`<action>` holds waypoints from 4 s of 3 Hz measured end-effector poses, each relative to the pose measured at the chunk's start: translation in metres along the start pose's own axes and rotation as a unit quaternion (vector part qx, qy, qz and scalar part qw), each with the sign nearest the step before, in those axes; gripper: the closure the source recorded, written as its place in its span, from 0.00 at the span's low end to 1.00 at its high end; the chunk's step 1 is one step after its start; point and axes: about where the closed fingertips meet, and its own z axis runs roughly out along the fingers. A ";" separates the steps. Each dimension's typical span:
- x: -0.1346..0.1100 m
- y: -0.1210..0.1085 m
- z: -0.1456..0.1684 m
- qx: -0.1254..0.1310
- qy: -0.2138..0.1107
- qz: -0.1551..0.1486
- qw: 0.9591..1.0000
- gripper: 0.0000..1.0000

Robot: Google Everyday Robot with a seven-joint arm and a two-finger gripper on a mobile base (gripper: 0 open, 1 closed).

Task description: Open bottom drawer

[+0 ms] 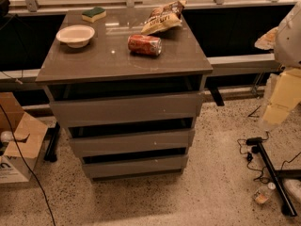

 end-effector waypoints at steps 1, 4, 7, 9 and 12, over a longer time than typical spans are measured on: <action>0.000 0.000 0.000 0.000 0.000 0.000 1.000 0.00; -0.070 0.025 0.121 -0.057 -0.114 0.002 0.992 0.00; -0.099 0.030 0.195 -0.076 -0.147 0.020 0.986 0.00; -0.110 0.038 0.291 -0.091 -0.161 0.046 0.982 0.00; -0.082 0.070 0.435 -0.156 -0.222 0.089 0.958 0.00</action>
Offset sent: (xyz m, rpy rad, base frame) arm 0.0157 0.0388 -0.0649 0.1625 0.1147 0.0475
